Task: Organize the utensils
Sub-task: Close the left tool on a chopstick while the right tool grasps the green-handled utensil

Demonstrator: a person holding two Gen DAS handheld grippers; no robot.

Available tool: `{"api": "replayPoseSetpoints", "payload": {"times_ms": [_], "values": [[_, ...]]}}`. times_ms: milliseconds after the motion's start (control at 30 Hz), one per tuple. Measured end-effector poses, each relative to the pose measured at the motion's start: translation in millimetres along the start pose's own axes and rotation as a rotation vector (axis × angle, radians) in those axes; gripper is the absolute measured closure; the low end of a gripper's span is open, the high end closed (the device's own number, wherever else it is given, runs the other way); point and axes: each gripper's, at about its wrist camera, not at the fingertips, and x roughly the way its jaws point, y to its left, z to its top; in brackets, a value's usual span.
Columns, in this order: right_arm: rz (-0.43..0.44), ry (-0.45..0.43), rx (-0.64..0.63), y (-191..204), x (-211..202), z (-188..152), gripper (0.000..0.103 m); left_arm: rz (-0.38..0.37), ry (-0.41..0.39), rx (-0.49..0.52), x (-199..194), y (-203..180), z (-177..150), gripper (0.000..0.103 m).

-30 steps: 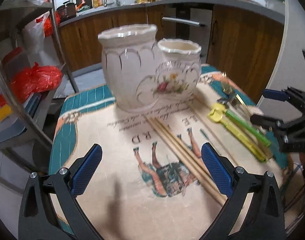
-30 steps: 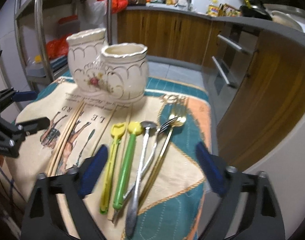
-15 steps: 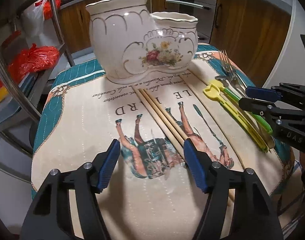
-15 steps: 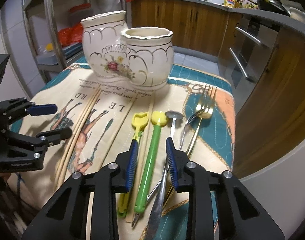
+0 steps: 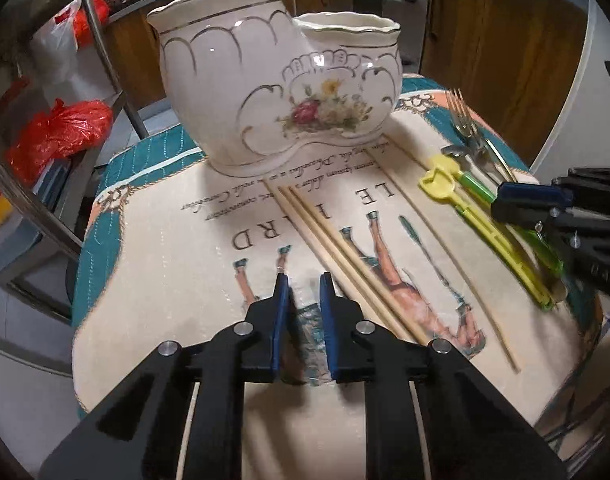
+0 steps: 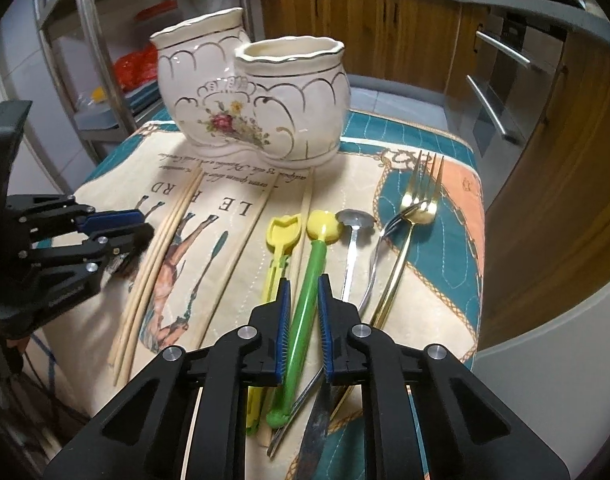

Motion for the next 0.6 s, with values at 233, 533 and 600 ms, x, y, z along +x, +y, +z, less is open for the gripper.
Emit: {"api": "replayPoseSetpoints", "payload": {"times_ms": [233, 533, 600], "values": [[-0.017, 0.037, 0.018, -4, 12, 4, 0.088, -0.095, 0.007, -0.069, -11, 4, 3, 0.085], [-0.013, 0.038, 0.016, -5, 14, 5, 0.088, -0.041, 0.032, -0.046, -7, -23, 1, 0.077], [-0.007, 0.037, 0.021, -5, 14, 6, 0.088, -0.023, 0.037, -0.065, -6, -20, 3, 0.077]]}}
